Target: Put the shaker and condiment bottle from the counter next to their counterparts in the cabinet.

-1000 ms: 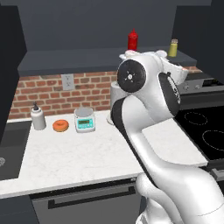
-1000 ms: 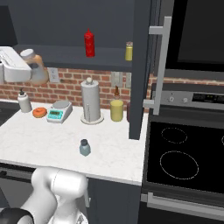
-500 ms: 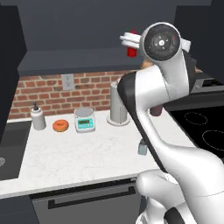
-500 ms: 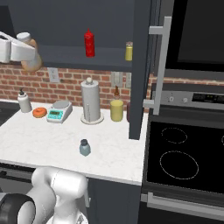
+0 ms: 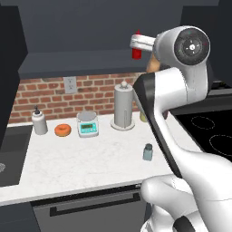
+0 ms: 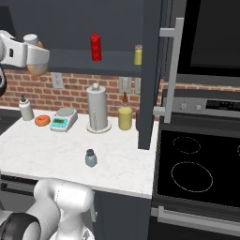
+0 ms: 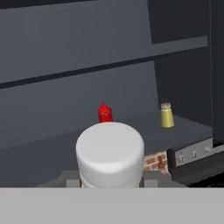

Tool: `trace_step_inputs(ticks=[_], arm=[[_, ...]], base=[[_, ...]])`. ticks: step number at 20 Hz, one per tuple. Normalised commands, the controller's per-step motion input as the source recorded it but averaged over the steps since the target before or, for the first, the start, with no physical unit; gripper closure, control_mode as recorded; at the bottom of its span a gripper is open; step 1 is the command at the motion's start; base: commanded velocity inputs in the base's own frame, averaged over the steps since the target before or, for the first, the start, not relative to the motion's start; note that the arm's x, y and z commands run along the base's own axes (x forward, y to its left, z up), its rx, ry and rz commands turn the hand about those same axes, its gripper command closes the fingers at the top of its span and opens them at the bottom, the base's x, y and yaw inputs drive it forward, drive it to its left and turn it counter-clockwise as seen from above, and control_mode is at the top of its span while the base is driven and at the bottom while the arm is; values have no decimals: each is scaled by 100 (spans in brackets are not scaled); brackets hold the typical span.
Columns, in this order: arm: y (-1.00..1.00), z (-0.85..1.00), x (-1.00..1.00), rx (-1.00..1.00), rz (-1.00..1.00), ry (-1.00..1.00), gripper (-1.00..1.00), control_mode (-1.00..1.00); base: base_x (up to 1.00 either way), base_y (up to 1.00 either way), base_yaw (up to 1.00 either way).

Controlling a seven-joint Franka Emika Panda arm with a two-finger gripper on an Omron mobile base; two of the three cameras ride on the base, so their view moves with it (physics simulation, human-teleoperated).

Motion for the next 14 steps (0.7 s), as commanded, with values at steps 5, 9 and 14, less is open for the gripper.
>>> trace_step_inputs(ticks=[5, 9, 14], arm=[[0, 0, 52, 0, 0, 0, 100, -100], [0, 0, 68, 0, 0, 4, 100, -100], [0, -7, 57, 0, 0, 4, 100, -100]], base=[[0, 0, 0], [0, 0, 0], [0, 0, 0]])
